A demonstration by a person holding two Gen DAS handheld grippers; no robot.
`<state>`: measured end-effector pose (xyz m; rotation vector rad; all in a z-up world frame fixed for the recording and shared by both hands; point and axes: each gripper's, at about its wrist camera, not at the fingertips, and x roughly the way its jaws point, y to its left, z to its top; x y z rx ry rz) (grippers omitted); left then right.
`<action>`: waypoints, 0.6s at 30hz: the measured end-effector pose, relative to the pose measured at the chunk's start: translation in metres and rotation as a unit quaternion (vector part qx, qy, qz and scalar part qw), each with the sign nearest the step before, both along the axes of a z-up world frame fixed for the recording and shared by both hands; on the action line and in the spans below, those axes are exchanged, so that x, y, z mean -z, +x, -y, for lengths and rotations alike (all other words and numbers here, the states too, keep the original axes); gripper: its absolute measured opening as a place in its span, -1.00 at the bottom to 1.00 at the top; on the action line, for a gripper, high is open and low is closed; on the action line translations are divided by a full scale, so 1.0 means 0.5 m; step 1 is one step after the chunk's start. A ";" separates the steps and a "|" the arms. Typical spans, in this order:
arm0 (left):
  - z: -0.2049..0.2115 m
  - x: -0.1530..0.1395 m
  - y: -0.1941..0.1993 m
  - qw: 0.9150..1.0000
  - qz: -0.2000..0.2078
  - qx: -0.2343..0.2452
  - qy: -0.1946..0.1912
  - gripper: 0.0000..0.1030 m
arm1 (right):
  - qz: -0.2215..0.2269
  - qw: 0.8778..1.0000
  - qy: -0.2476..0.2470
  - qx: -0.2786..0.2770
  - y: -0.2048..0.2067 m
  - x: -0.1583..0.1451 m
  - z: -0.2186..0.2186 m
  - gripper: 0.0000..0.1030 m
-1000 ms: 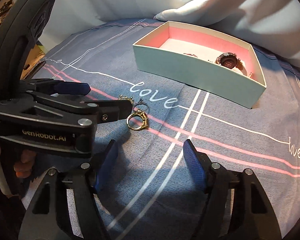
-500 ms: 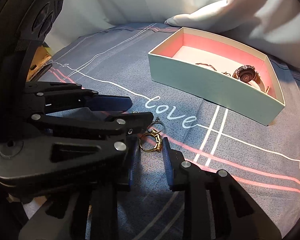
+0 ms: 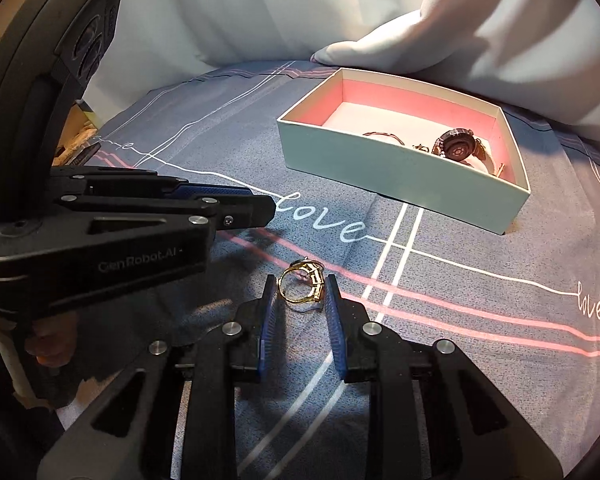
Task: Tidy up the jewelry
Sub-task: 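Grasp the gold flower charm with the left gripper while the right gripper grasps a gold ring, then carry the charm and ring into the box and open both grippers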
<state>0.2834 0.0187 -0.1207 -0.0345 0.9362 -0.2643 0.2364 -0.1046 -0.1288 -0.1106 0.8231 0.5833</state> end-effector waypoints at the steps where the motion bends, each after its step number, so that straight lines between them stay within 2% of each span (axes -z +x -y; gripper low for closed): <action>1: 0.000 0.000 0.000 1.000 0.000 -0.001 0.000 -0.68 | 0.002 1.000 -0.002 0.001 0.000 -0.005 0.001 -0.53; 4: 0.004 -0.001 0.000 1.000 -0.002 0.000 -0.003 -0.68 | 0.025 1.000 0.017 0.004 -0.001 -0.038 0.013 -0.53; 5: 0.006 -0.002 -0.001 1.000 -0.002 0.001 -0.003 -0.68 | 0.013 1.000 -0.005 0.001 0.006 -0.039 0.007 -0.53; 6: 0.008 -0.002 0.000 1.000 -0.003 0.002 -0.001 -0.68 | -0.004 0.998 -0.055 -0.002 0.017 -0.029 -0.005 -0.53; 7: 0.010 -0.003 0.000 1.000 -0.004 0.002 0.001 -0.68 | 0.003 0.996 -0.088 -0.005 0.018 -0.024 -0.009 -0.53; 8: 0.010 -0.004 0.001 1.000 -0.004 0.003 -0.001 -0.68 | -0.006 0.995 -0.095 -0.007 0.020 -0.019 -0.005 -0.53; 10: 0.014 -0.005 -0.001 1.000 -0.003 0.006 -0.001 -0.68 | -0.049 0.996 -0.071 -0.004 0.030 -0.006 0.014 -0.53; 12: 0.019 -0.006 -0.003 1.000 -0.002 0.012 -0.001 -0.68 | -0.057 0.996 -0.062 0.003 0.030 0.001 0.031 -0.53; 18: 0.032 -0.012 -0.003 1.000 0.002 0.018 0.001 -0.68 | -0.046 0.997 -0.049 0.023 0.023 -0.005 0.056 -0.53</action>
